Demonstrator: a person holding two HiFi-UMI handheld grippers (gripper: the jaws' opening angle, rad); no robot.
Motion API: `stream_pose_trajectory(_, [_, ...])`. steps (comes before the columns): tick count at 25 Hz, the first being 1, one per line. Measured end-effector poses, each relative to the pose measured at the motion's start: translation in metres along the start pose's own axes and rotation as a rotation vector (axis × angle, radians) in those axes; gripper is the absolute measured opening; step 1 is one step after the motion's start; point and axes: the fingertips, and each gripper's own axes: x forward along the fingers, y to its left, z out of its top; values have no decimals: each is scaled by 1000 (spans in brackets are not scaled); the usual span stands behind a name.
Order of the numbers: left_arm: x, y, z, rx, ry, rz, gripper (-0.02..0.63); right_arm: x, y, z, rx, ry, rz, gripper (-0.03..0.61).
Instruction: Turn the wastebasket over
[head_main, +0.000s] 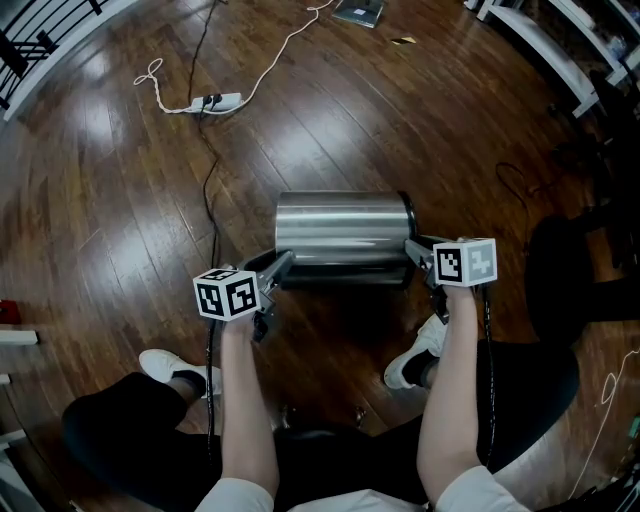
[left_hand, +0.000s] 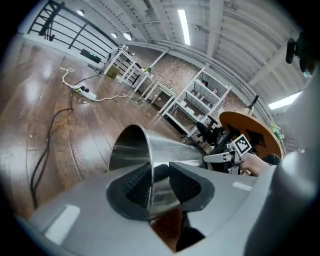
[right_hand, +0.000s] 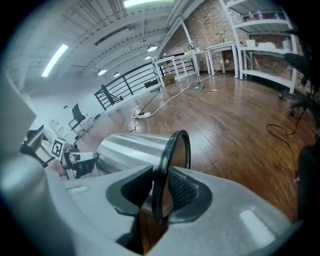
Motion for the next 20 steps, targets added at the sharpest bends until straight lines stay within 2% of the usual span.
stream_pose_trajectory(4, [-26,2,23,89,4,70,126,12,21,8,29,-54,73,86])
stream_pose_trajectory(8, [-58,-13,60,271,36,205,132,28,43,11,77,-102,163,91])
stream_pose_trajectory(12, [-87,-35,87,444,58,302,121,64,69,-2,113,-63,227,95])
stream_pose_trajectory(15, [-91,-51,91,527,94,335,98,105,84,-19,81,-30,199,100])
stream_pose_trajectory(16, [-84,-59,88,556,111,329,89,117,87,-25,60,-28,175,95])
stream_pose_trajectory(18, [-62,-76,78,631,147,297,81,131,84,-39,45,-22,123,29])
stream_pose_trajectory(20, [-38,-92,65,688,178,264,73,132,71,-50,93,-23,69,28])
